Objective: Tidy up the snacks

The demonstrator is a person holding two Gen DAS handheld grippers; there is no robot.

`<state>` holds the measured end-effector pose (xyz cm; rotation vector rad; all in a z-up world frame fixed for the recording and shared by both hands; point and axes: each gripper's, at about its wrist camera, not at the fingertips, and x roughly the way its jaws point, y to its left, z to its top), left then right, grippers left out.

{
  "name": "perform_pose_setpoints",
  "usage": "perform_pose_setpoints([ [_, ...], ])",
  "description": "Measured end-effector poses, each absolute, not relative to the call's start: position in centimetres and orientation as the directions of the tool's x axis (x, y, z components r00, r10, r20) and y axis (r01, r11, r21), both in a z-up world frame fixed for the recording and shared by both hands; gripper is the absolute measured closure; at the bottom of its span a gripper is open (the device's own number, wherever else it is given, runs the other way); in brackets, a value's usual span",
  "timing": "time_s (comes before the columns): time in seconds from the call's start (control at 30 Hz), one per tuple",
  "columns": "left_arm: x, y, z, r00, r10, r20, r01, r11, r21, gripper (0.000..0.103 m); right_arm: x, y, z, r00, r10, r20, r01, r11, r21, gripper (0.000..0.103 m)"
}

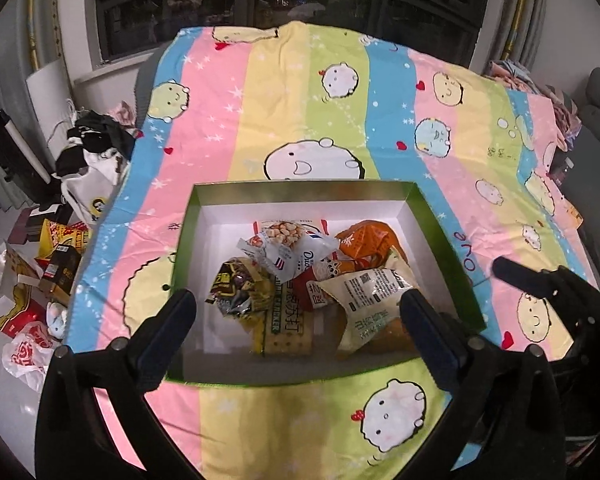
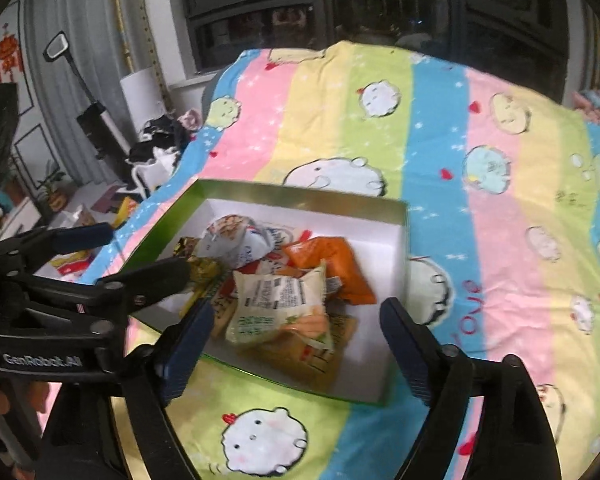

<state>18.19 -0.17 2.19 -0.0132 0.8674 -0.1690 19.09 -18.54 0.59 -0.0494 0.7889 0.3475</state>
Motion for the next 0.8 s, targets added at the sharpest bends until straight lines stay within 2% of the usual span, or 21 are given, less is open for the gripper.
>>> perform_pose_setpoints([
  [0.13, 16.7, 0.2, 4.0, 0.641, -0.153, -0.752, 0.123, 0.988, -0.097, 0.001, 18.2, -19.0, 2.5, 0.678, 0.249, -0.692, -0.295, 0.954, 0.054, 0.010],
  [0.33, 14.6, 0.9, 6.6, 0.662, -0.105, -0.742, 0.066, 0.995, -0.082, 0.001, 16.5, -19.0, 5.3, 0.713, 0.219, -0.665, -0.285, 0.958, 0.010, 0.010],
  [0.8, 12.4, 1.6, 10.5, 0.712, -0.013, -0.702, 0.013, 1.000, -0.004, 0.001, 14.3, -19.2, 10.7, 0.727, 0.277, -0.629, -0.307, 0.949, 0.064, 0.010],
])
